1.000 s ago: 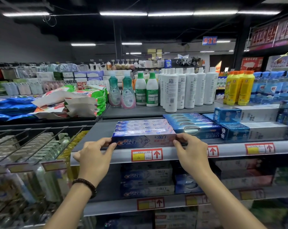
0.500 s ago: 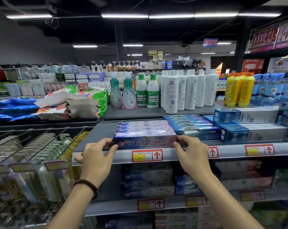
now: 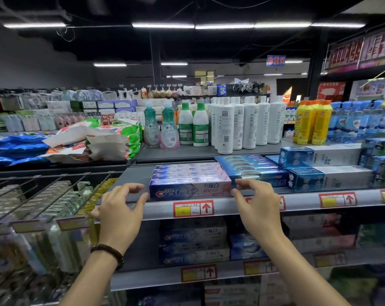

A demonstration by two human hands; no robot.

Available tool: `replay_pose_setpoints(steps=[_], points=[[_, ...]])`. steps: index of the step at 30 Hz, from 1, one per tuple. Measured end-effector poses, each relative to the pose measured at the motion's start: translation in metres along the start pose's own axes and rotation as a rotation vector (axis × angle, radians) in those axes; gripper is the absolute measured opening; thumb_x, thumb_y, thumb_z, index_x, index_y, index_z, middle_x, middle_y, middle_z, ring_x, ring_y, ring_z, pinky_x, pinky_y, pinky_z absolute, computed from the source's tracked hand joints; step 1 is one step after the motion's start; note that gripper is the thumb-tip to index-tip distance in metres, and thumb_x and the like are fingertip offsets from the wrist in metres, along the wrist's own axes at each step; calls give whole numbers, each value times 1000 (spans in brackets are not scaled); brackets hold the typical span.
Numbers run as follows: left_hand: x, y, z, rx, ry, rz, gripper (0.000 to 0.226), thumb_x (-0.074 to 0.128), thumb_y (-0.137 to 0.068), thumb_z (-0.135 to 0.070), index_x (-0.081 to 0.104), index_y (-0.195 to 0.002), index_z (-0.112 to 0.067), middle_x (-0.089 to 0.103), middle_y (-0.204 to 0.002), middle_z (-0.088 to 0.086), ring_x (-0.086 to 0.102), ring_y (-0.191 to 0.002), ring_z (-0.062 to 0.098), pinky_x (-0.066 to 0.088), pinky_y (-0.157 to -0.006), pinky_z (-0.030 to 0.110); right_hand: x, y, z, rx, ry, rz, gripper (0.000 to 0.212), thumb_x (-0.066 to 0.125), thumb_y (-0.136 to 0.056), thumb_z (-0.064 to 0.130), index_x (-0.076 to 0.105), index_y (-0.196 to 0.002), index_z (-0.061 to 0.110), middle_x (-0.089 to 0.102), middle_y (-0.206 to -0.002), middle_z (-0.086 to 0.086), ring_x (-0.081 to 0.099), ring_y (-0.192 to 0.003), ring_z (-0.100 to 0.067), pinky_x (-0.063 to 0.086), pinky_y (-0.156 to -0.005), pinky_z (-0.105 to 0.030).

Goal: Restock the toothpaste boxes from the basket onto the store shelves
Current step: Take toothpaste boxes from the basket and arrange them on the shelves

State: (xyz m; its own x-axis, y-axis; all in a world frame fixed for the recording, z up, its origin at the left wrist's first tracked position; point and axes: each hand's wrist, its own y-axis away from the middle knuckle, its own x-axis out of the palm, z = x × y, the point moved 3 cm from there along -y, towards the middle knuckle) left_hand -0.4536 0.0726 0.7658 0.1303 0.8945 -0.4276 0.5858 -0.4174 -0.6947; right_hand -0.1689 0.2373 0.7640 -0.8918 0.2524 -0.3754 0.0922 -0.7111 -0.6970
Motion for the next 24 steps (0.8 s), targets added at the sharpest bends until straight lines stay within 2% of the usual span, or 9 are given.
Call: replay_pose_setpoints(steps=[4, 5, 6, 7, 8, 12, 16, 20, 24], points=[[-5, 7, -6, 75, 36, -37, 16, 76, -93, -27, 65, -97, -36, 65, -92, -18, 61, -90, 14, 53, -83, 51, -8, 12, 4, -34, -28, -58, 10, 80, -92, 24, 74, -97, 31, 67, -92, 25, 63, -95, -11, 52, -91, -49], [-6, 10, -8, 83, 81, -39, 15, 75, -94, -22, 64, -97, -33, 65, -89, -17, 62, -85, 10, 55, -82, 45, -9, 14, 5, -33, -29, -59, 9, 79, -92, 24, 74, -94, 31, 68, -91, 25, 64, -93, -10, 50, -91, -48], [-7, 11, -10, 78, 131, -36, 15, 74, -95, -18, 64, -97, -29, 66, -87, -15, 62, -82, 6, 54, -81, 30, -10, 15, 6, -25, -28, -55, 8, 78, -93, 25, 74, -93, 32, 69, -89, 24, 65, -92, -9, 48, -91, -47], [-9, 14, -13, 66, 170, -28, 15, 73, -96, -15, 63, -96, -26, 66, -85, -13, 63, -81, 4, 49, -76, 14, -11, 16, 7, -13, -28, -50, 7, 78, -93, 26, 73, -91, 32, 70, -87, 23, 65, -90, -8, 47, -91, -45], [-9, 17, -15, 56, 188, -14, 13, 71, -97, -15, 62, -95, -25, 66, -83, -12, 63, -81, 2, 44, -70, 8, -12, 17, 7, -1, -31, -44, 7, 77, -94, 27, 74, -90, 32, 70, -86, 23, 65, -89, -5, 47, -90, -44], [-6, 28, -20, 39, 230, 80, 9, 63, -103, -24, 62, -95, -29, 66, -77, -11, 64, -75, 5, 43, -61, 15, -18, 25, 11, 50, -84, 1, 8, 76, -96, 27, 74, -89, 30, 71, -80, 21, 66, -82, -1, 55, -76, -30], [-3, 38, -17, 3, 311, 190, 16, 52, -107, -33, 64, -96, -32, 68, -72, -8, 64, -69, 7, 46, -56, 20, -22, 38, 16, 94, -124, 31, 17, 71, -100, 25, 72, -83, 29, 71, -73, 17, 67, -78, -1, 47, -66, -15], [-2, 49, -12, -52, 304, 244, 21, 54, -106, -35, 67, -91, -32, 69, -72, -15, 64, -68, 3, 43, -56, 17, -27, 54, 19, 148, -151, 65, 20, 69, -101, 26, 72, -82, 27, 72, -73, 11, 67, -75, -7, 54, -67, -26], [-3, 65, -13, -60, 276, 291, 12, 64, -101, -38, 66, -90, -33, 71, -76, -12, 65, -73, 4, 44, -59, 11, -30, 73, 23, 217, -186, 111, 18, 70, -101, 29, 73, -83, 28, 75, -78, 11, 70, -76, -7, 56, -69, -26]])
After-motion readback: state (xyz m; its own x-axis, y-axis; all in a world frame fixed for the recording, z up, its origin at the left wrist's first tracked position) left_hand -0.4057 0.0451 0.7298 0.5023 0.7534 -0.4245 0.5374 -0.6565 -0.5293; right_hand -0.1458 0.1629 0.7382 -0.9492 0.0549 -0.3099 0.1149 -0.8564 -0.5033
